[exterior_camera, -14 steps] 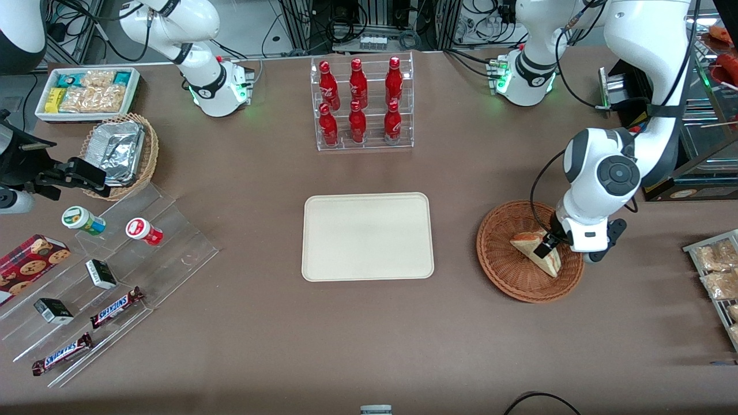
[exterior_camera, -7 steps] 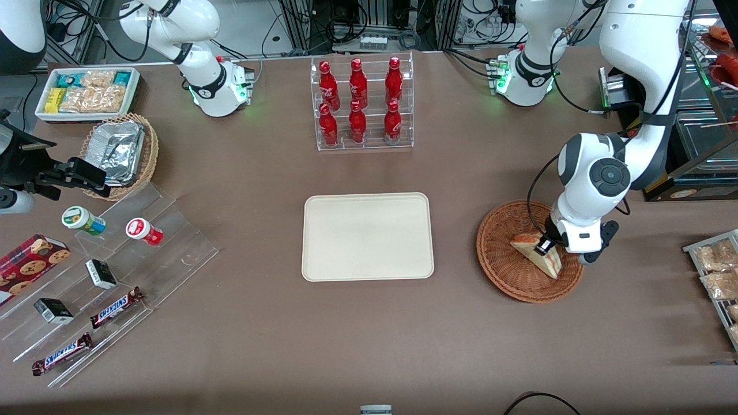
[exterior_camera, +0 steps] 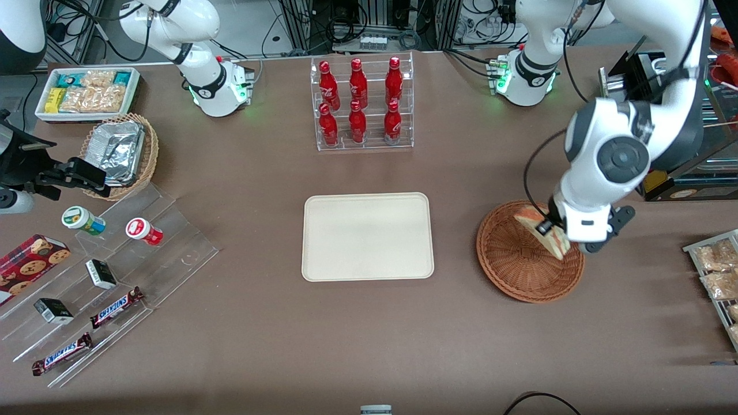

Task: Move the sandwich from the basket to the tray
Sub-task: 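Carry the held sandwich over to the white tray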

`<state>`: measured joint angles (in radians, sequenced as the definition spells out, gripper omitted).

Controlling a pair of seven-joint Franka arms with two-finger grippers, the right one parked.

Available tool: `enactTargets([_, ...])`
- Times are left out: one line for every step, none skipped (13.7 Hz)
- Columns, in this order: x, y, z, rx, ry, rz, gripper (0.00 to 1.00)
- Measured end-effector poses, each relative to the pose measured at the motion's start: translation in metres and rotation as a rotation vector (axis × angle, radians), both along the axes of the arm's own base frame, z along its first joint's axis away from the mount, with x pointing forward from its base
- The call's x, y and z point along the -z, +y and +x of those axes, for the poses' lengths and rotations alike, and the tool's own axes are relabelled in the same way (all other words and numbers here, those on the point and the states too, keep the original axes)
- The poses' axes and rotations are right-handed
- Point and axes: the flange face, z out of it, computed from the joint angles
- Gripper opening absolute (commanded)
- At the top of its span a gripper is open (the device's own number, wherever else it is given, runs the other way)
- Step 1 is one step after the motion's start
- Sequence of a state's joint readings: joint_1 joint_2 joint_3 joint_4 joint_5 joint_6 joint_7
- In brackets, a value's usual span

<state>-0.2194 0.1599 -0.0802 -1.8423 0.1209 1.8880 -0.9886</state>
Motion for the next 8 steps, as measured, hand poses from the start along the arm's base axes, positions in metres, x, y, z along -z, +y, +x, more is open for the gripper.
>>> enactTargets([-0.016, -0.030, -0.007, 0.049, 0.000, 0.002, 0.00])
enactTargets([-0.025, -0.061, -0.017, 0.102, -0.006, 0.000, 0.00])
enactTargets([-0.026, -0.092, -0.028, 0.158, -0.009, -0.002, 0.00])
enactTargets([-0.019, -0.124, -0.041, 0.220, -0.001, 0.000, 0.00])
enactTargets([-0.006, -0.158, -0.054, 0.286, 0.007, 0.009, 0.00])
enactTargets([0.012, -0.193, -0.066, 0.351, 0.012, 0.016, 0.00])
enactTargets([0.032, -0.225, -0.076, 0.403, 0.020, 0.018, 0.00])
enactTargets([0.055, -0.256, -0.083, 0.448, 0.020, 0.012, 0.00])
